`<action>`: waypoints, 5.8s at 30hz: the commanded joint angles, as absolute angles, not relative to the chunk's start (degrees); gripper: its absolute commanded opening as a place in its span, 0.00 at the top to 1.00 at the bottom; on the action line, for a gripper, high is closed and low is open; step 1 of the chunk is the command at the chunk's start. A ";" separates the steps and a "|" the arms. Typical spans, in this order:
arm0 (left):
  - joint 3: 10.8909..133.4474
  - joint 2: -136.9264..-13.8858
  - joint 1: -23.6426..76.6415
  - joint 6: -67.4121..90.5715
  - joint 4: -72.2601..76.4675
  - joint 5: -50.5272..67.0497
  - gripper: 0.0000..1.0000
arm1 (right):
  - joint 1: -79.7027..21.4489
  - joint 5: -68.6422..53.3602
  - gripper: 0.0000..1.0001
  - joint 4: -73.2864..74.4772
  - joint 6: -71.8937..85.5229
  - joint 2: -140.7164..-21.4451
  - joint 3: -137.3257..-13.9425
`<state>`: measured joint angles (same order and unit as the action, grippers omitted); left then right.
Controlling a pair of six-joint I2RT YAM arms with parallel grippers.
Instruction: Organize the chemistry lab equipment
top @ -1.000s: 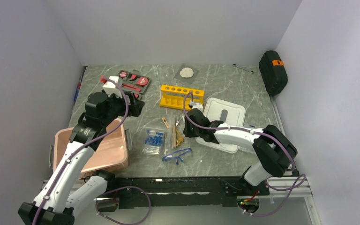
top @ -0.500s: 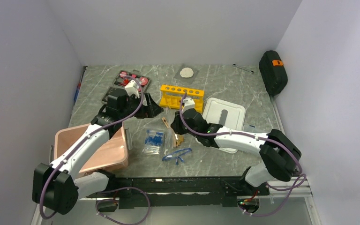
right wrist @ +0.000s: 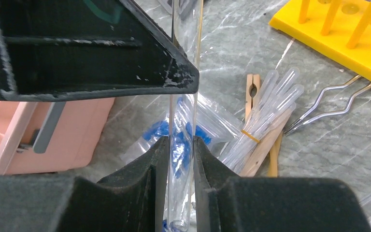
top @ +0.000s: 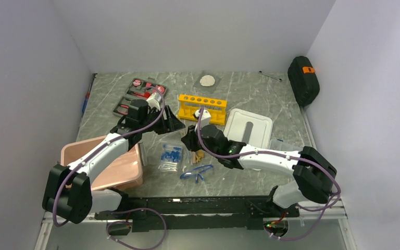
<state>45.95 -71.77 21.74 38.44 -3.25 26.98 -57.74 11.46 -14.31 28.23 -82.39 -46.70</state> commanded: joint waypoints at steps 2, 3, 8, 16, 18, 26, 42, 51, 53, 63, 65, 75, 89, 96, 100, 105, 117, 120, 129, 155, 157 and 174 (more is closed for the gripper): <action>45.40 -71.81 22.48 40.22 1.31 29.31 0.38 | -58.63 13.01 0.81 -18.75 26.85 -81.12 -49.14; 45.36 -71.89 22.57 40.22 1.35 29.27 0.41 | -58.73 13.05 0.81 -18.80 26.95 -81.28 -49.21; 46.00 -72.58 22.68 39.72 0.68 29.56 0.54 | -59.08 12.85 0.81 -19.14 26.89 -81.50 -49.39; 46.14 -73.08 22.77 40.00 1.26 30.23 0.63 | -59.24 12.83 0.82 -19.82 27.01 -81.98 -49.28; 46.21 -73.28 22.76 39.73 1.13 30.41 0.68 | -59.32 12.75 0.82 -19.82 27.07 -82.02 -49.35; 48.07 -72.80 22.77 36.87 -1.81 29.31 0.79 | -59.32 13.48 0.55 -19.55 27.69 -80.43 -48.19; 56.82 -62.73 26.60 3.37 -18.57 28.88 0.76 | -50.04 2.86 0.18 4.27 24.46 -62.82 -55.55; 54.58 -59.47 31.35 -3.05 -17.75 39.39 0.76 | -45.88 -17.77 0.31 0.41 27.97 -66.28 -58.62; 54.42 -59.82 31.47 -2.56 -17.30 42.15 0.76 | -45.91 -20.52 0.32 -3.67 28.94 -67.30 -57.85; 53.21 -59.53 31.81 1.59 -13.67 49.09 0.77 | -45.92 -25.66 0.47 -12.07 31.81 -69.51 -56.16; 52.90 -59.29 31.81 2.51 -12.86 49.81 0.77 | -45.88 -26.13 0.50 -12.80 31.85 -70.00 -56.01; 52.99 -60.77 31.77 7.96 -9.12 50.63 0.77 | -45.96 -24.57 0.61 -14.11 31.84 -70.66 -54.55; 51.86 -60.91 31.16 12.83 -4.66 49.99 0.77 | -46.11 -19.01 0.76 -12.64 30.13 -69.89 -53.09; 52.45 -60.59 30.34 12.77 -5.71 48.11 0.40 | -46.69 -9.07 0.80 -8.05 24.86 -67.85 -53.59; 52.47 -59.97 29.73 12.07 -6.98 46.09 0.04 | -46.50 -2.03 0.82 -6.25 22.23 -66.74 -54.21; 52.83 -57.84 28.24 10.64 -10.70 38.04 0.01 | -44.79 5.56 0.82 -5.44 18.50 -67.27 -55.52; 51.42 -54.35 20.32 13.97 -12.65 23.92 0.01 | -34.39 13.10 0.82 -14.15 6.90 -74.02 -60.93; 51.17 -54.23 19.51 14.33 -12.75 23.04 0.01 | -31.64 12.91 0.82 -16.72 5.45 -77.58 -63.02; 51.11 -54.45 18.48 14.71 -13.62 21.19 0.01 | -26.89 11.93 0.83 -25.83 3.42 -84.96 -64.81; 51.06 -54.71 18.19 14.75 -13.98 20.57 0.01 | -25.59 8.00 0.83 -30.00 2.27 -94.35 -69.21; 51.09 -54.66 18.19 14.70 -13.98 20.57 0.01 | -25.58 8.16 0.83 -29.75 2.44 -94.26 -68.73; 50.89 -54.49 18.17 15.12 -13.86 20.83 0.01 | -25.80 7.25 0.83 -32.48 2.66 -96.78 -62.85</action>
